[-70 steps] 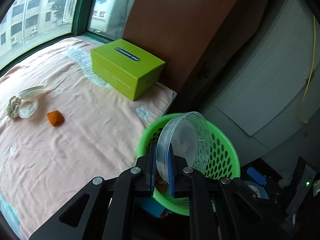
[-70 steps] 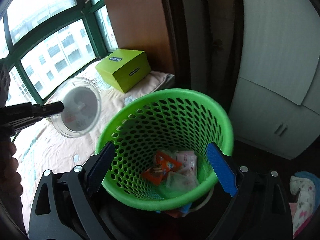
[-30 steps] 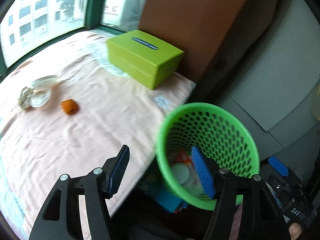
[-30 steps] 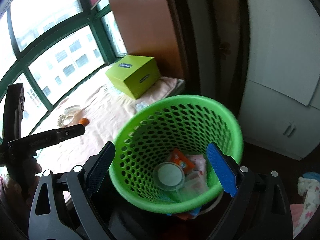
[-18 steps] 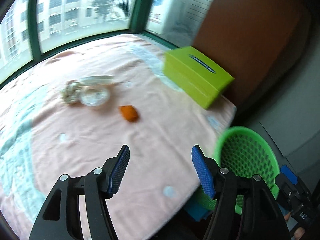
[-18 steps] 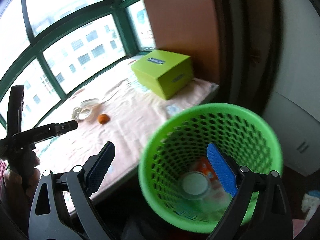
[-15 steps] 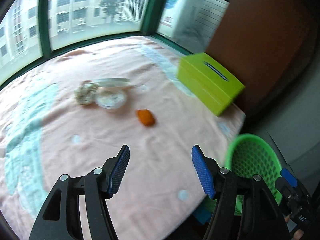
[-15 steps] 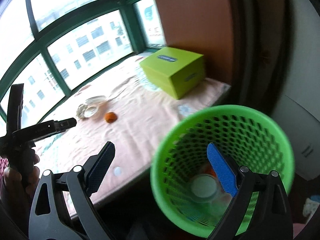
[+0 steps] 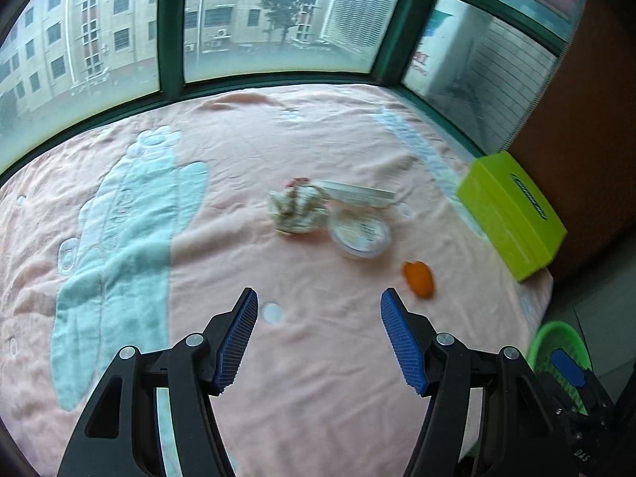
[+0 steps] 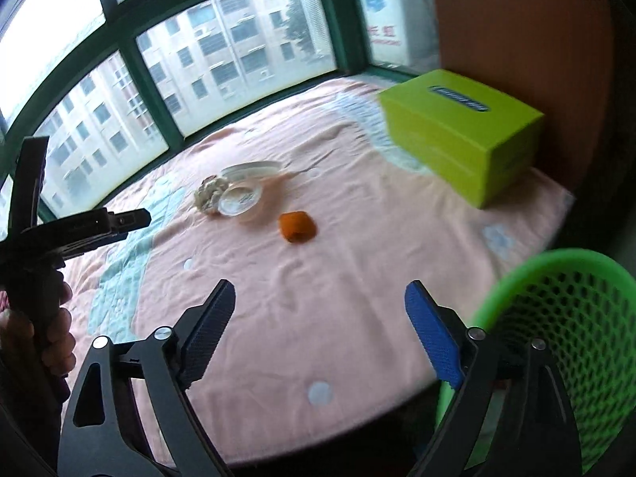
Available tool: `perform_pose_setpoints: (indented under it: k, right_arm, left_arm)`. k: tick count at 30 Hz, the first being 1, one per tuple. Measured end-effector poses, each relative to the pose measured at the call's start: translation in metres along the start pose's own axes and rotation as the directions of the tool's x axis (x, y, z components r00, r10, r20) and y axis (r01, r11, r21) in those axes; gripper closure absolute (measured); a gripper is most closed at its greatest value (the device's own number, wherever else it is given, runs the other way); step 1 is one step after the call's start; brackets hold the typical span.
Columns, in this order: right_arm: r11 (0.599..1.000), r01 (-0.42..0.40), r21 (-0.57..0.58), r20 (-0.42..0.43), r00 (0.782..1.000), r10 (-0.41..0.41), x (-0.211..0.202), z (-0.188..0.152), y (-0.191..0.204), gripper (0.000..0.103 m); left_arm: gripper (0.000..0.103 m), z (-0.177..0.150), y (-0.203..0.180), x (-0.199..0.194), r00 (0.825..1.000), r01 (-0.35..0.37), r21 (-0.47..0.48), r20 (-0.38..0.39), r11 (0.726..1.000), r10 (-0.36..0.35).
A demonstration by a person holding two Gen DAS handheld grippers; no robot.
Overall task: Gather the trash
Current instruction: 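Move both tools back over the table toward the tissue and orange sponge, then grasp the crumpled white tissue with the left gripper while the right grasps the orange sponge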
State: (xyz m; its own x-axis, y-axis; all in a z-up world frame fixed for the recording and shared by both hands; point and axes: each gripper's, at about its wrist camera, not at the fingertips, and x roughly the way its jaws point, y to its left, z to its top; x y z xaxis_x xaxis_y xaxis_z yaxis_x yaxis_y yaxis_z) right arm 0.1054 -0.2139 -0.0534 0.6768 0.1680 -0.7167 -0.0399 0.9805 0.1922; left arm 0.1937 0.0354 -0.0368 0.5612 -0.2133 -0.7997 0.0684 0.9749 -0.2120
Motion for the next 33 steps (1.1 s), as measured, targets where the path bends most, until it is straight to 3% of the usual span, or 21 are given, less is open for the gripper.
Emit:
perform_pose_setpoints:
  k: [12,18,33]
  right_arm:
    - [0.999,-0.013,-0.035,-0.093,0.996,0.01,0.093,0.032,0.021,0.036]
    - [0.999,0.017,-0.047,-0.127,0.992,-0.022,0.131,0.04,0.021,0.044]
    - [0.993,0.061,-0.1,-0.164,0.984,-0.077,0.166,0.043,0.026,0.057]
  left_arm:
    - [0.041,0.035,0.035,0.052,0.998,-0.047,-0.02,-0.039,0.999,0.047]
    - [0.041,0.053,0.042,0.081,0.997,-0.051,-0.004,-0.062,0.999,0.05]
    - [0.04,0.082,0.038,0.146,0.993,-0.02,0.045,-0.119,0.999,0.025]
